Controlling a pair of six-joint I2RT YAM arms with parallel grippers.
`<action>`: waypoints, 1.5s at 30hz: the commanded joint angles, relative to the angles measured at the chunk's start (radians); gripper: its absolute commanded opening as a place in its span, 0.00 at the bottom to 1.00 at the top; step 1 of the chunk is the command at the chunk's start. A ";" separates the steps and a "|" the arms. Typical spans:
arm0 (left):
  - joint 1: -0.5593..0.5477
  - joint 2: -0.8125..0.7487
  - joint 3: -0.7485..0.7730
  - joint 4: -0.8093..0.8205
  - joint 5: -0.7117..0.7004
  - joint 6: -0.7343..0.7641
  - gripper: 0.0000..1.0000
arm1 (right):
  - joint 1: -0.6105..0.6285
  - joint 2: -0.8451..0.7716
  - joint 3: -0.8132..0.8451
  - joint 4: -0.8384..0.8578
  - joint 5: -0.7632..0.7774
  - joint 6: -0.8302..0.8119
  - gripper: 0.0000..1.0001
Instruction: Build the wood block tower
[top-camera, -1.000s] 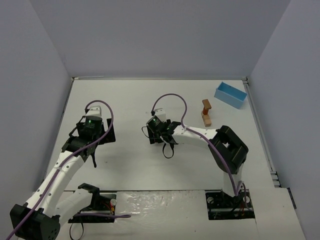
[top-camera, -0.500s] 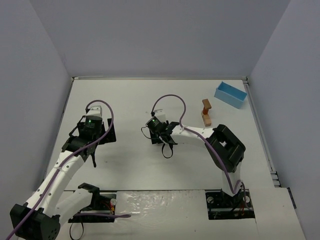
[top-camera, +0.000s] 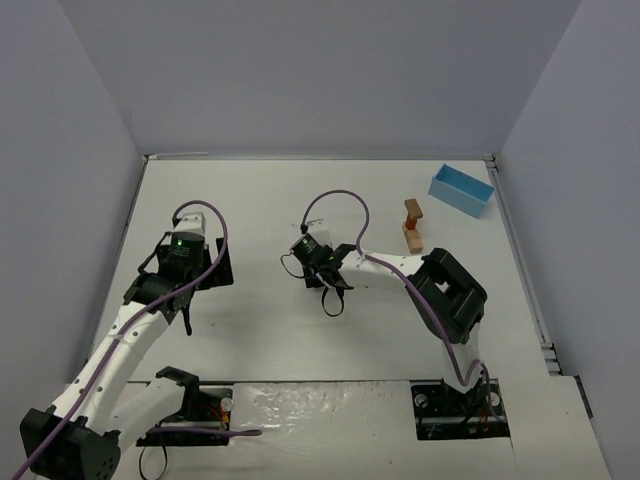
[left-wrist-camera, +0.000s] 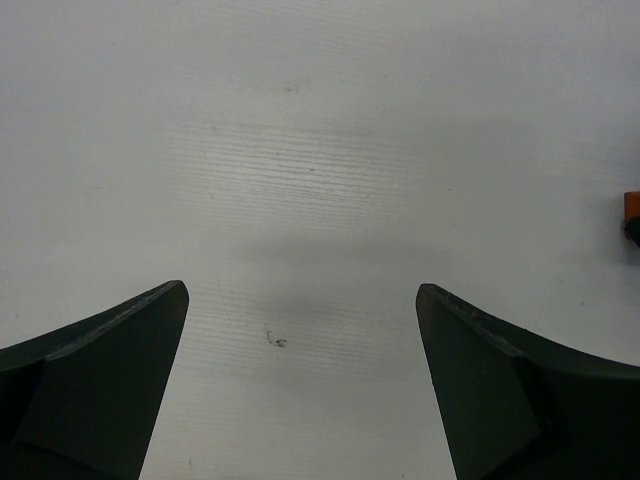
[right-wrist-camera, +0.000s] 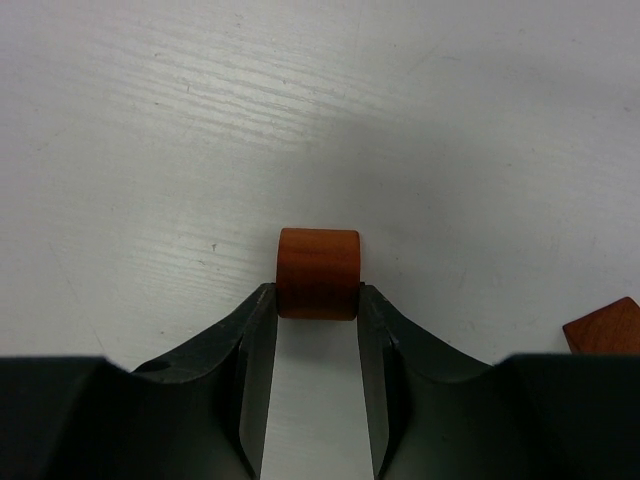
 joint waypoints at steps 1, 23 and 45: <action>0.005 -0.007 0.025 0.048 0.004 0.001 0.97 | 0.002 -0.010 0.046 0.017 0.044 0.003 0.28; 0.005 -0.007 0.048 0.054 0.006 0.066 0.97 | -0.489 -0.404 0.240 -0.207 -0.277 -0.600 0.00; 0.005 -0.002 0.045 0.091 0.009 0.105 0.97 | -0.806 -0.134 0.425 -0.418 -0.507 -0.747 0.00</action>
